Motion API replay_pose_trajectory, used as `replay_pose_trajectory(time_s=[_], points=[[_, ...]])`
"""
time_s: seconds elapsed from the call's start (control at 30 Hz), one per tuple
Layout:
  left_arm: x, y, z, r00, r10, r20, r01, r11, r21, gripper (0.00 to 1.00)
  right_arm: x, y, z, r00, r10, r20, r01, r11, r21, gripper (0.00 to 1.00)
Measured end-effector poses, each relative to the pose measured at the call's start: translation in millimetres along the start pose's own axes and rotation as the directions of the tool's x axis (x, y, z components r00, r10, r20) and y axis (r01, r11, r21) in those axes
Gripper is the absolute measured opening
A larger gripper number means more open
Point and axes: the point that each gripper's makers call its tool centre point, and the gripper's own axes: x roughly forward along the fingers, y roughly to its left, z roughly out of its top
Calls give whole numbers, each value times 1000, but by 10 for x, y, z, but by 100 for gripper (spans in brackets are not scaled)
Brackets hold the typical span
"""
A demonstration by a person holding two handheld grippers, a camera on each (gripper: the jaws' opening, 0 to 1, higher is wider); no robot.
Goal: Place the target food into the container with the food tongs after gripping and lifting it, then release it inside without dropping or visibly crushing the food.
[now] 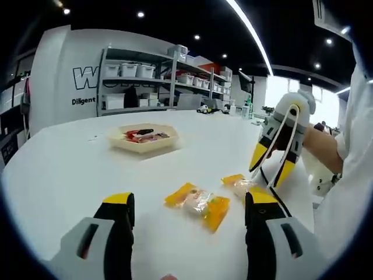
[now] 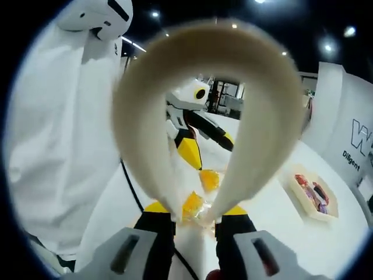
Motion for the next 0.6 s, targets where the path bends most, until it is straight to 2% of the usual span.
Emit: replay_pose_trajectory(time_s=[0.6], points=[[-43, 16, -11, 1000, 8, 4, -8, 1000, -3, 77, 171, 43, 48, 1000, 13, 5, -13, 999, -35, 20]])
